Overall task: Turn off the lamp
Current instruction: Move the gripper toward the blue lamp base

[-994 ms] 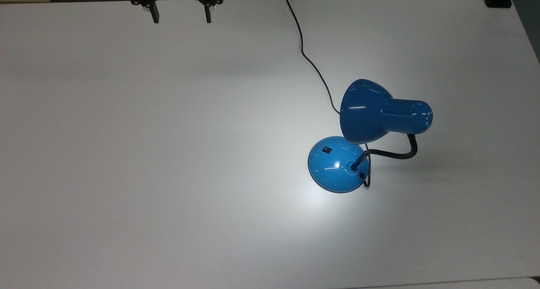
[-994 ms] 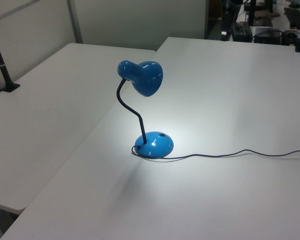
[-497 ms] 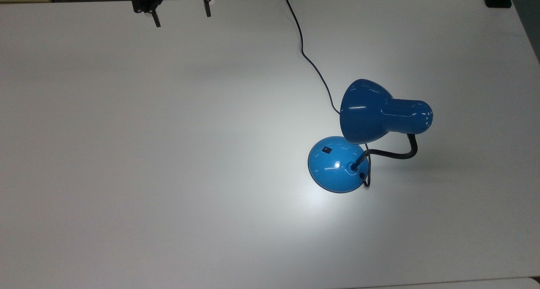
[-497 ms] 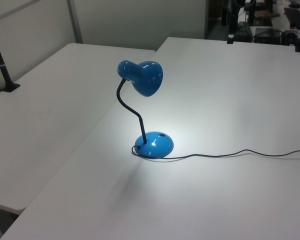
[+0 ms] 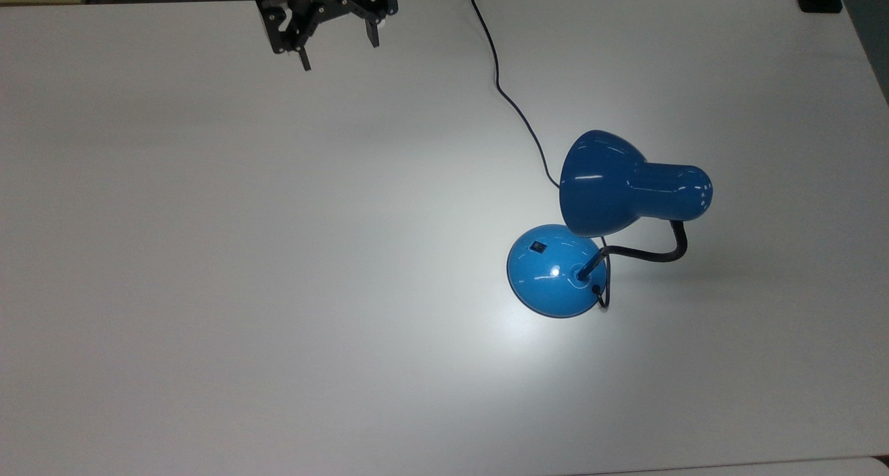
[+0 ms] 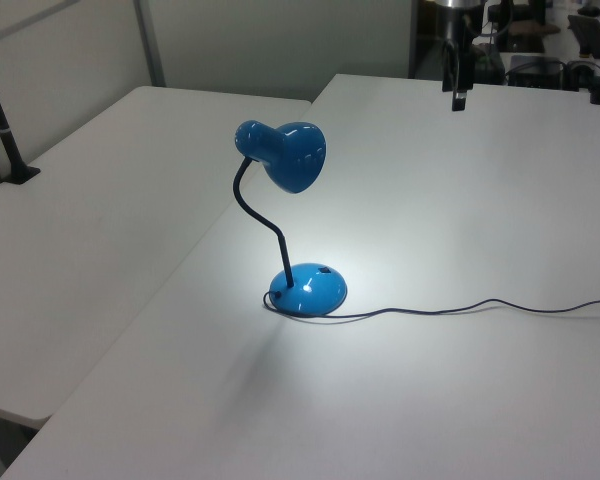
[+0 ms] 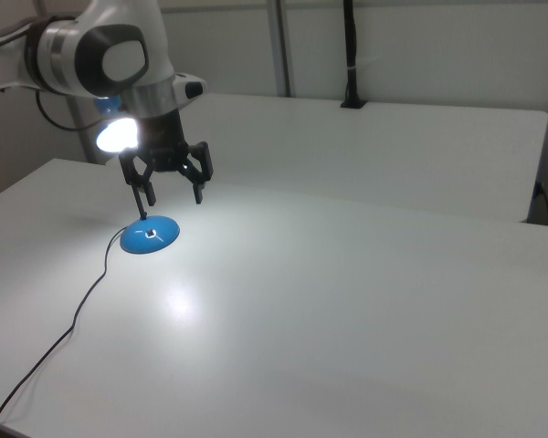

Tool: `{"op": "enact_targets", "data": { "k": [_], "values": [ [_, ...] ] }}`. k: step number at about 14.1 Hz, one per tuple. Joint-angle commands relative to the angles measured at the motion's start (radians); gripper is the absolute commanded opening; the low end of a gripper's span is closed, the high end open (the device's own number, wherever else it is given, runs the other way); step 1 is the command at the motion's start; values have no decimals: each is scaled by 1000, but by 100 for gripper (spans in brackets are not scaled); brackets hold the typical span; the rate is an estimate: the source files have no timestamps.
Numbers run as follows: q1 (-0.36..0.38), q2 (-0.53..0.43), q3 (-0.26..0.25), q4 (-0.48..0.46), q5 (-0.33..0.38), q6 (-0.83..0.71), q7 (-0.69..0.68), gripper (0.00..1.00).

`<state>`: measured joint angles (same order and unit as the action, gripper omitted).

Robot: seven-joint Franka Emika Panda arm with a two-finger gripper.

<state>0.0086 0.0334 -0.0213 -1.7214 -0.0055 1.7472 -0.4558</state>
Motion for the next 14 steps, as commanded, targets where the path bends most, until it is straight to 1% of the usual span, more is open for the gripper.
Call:
{"op": "enact_targets", "data": {
  "k": [1, 2, 3, 4, 7, 10, 14],
  "values": [
    [34, 46, 15, -13, 50, 89, 168, 44],
    [47, 60, 15, -13, 68, 127, 243, 28],
    [68, 84, 17, -12, 91, 180, 335, 3],
    [91, 98, 17, -13, 102, 222, 374, 0],
    [139, 167, 17, -13, 117, 348, 469, 0],
    [188, 244, 17, -13, 186, 501, 567, 0],
    [231, 305, 20, -13, 199, 597, 617, 0]
  ]
}}
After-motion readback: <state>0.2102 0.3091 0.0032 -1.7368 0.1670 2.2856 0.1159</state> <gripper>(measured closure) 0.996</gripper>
